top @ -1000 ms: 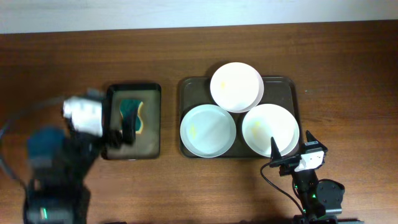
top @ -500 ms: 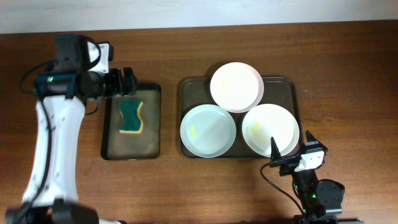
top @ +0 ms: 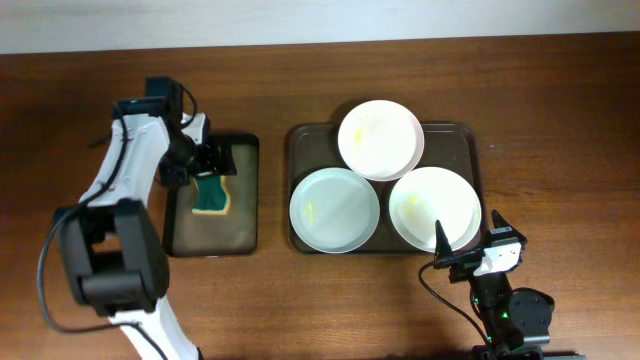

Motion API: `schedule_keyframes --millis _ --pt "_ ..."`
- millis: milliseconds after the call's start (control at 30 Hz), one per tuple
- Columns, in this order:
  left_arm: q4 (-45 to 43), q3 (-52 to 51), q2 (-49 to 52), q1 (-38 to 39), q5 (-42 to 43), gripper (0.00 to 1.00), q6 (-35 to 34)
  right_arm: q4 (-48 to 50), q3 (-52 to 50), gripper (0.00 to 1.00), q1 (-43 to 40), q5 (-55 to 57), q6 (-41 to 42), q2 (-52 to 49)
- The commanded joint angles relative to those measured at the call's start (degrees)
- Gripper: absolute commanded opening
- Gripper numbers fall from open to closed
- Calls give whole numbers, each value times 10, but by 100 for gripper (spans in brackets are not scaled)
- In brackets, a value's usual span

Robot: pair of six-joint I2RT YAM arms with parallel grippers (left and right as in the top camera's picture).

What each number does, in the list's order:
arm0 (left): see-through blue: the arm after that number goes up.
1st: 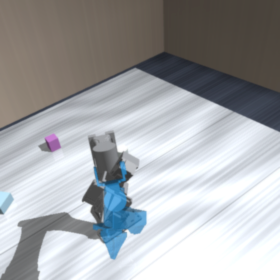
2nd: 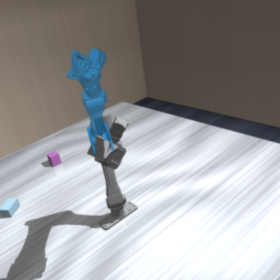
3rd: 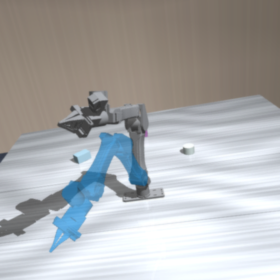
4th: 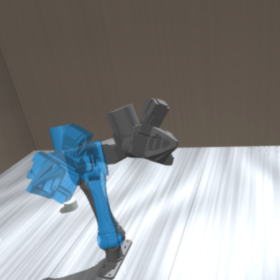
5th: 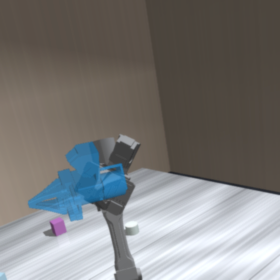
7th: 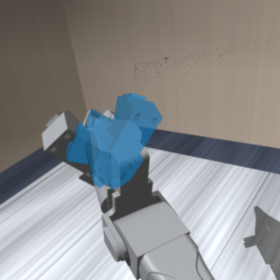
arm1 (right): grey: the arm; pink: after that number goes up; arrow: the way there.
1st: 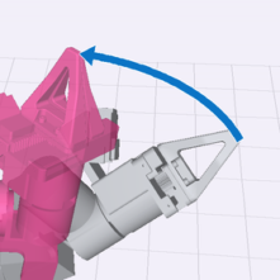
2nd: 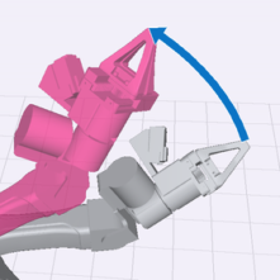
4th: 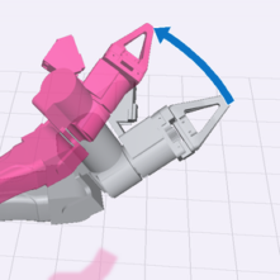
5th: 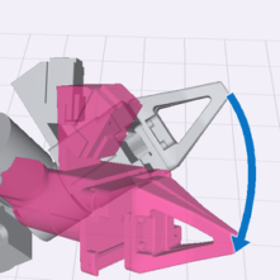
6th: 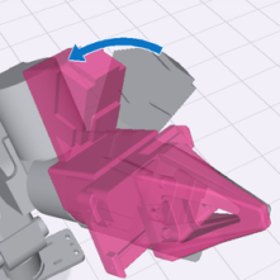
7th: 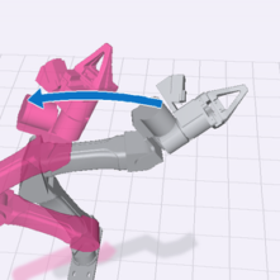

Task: Clean dirty plates on tray and stack at the side
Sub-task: 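Move the left gripper over the sponge in the black tray, then grasp the green-yellow sponge with the left gripper and dip it in water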

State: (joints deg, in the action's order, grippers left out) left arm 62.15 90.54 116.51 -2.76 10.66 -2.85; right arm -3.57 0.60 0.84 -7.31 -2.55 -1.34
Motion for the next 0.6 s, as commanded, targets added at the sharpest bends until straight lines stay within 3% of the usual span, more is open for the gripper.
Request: schedule_keyframes --millis 0,100,200,267,400,533,567 --pt "3 6 46 -1 -31 98 -6 -3 -3 98 4 3 5 1" --pt "3 6 72 -1 -43 87 -6 -3 -3 98 4 3 5 1" --pt "3 6 84 -1 -43 67 -6 -3 -3 98 4 3 5 1" --pt "3 6 87 -1 -43 48 -6 -3 -3 98 4 3 5 1" --pt "-1 6 87 -1 -45 0 -6 -3 -3 99 4 3 5 1" --pt "-2 6 87 -1 -45 0 -6 -3 -3 98 4 3 5 1" --pt "-4 6 87 -1 -45 15 -6 -3 -3 98 4 3 5 1"
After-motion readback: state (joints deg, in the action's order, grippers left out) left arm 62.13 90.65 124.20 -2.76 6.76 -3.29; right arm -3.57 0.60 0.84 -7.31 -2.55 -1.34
